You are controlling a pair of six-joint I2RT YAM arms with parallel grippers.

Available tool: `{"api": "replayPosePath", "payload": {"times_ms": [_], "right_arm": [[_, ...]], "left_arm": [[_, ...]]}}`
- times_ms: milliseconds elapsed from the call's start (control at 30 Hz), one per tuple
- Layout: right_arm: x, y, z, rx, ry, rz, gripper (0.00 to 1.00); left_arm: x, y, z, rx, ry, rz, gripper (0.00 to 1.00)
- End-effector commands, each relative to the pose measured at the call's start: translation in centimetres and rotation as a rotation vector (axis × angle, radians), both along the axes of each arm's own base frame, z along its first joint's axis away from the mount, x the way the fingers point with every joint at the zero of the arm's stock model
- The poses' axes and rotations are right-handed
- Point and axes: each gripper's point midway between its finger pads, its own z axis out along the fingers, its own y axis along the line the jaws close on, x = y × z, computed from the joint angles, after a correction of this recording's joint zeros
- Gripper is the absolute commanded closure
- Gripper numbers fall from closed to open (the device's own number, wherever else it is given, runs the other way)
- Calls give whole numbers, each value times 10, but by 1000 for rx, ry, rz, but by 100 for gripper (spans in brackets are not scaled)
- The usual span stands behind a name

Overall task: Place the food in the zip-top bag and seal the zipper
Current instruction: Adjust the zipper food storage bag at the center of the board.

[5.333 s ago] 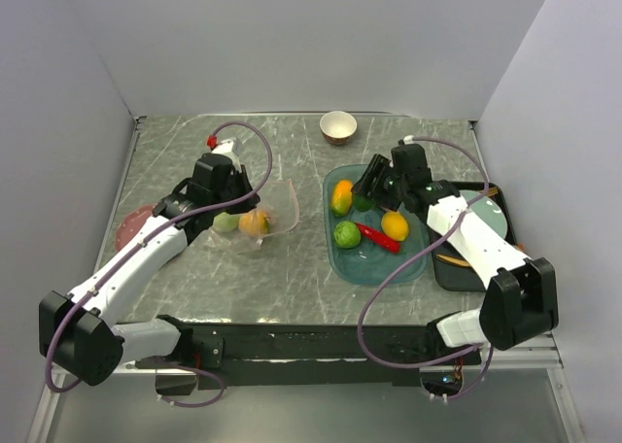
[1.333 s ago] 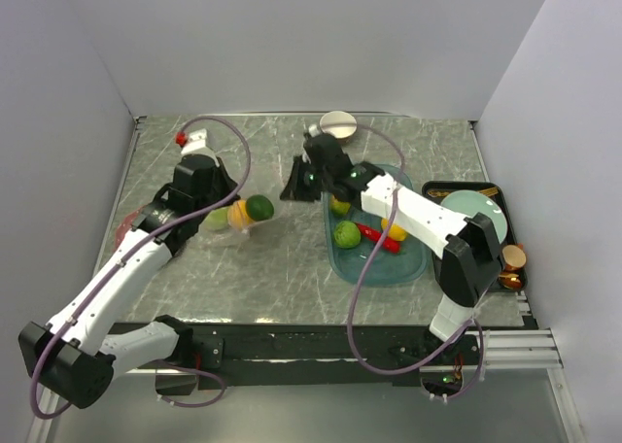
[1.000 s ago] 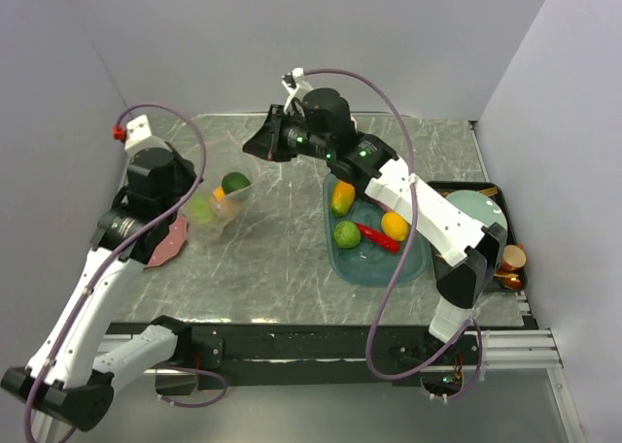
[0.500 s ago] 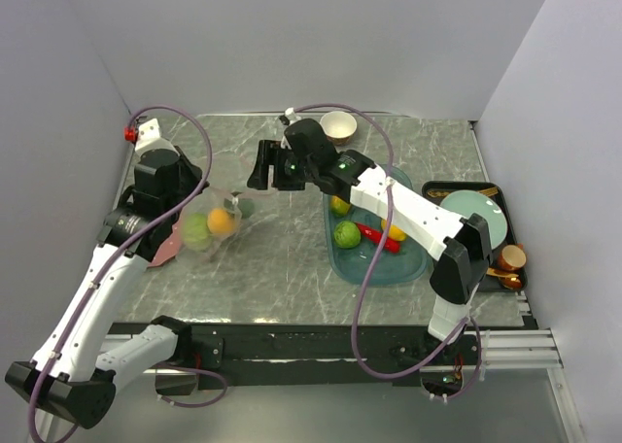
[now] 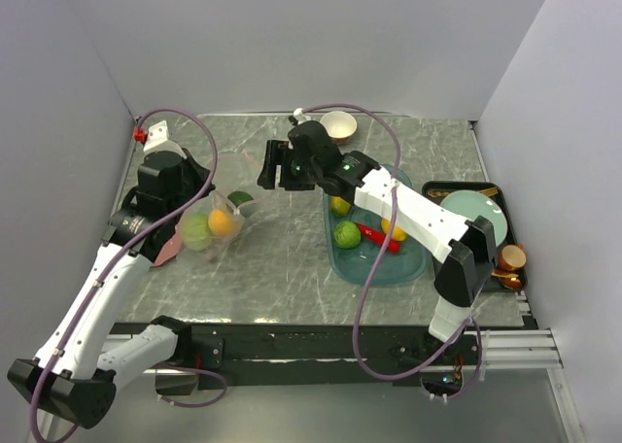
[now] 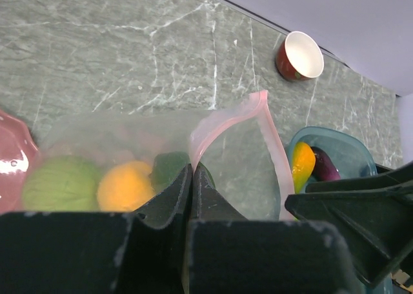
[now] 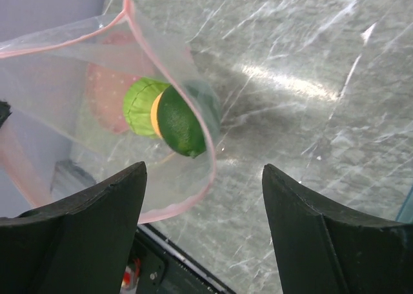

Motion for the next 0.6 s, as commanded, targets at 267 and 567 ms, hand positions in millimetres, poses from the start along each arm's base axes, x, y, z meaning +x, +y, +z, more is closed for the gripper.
{"api": "replayPosePath", "payload": {"times_ms": [267, 567], "right_arm": [[7, 28, -30, -10, 98, 86, 49], [5, -15, 57, 79, -102, -25, 100]], "left_arm": [[1, -18, 21, -51, -73, -96, 97], [-5, -50, 74, -51, -179, -318, 96]]}}
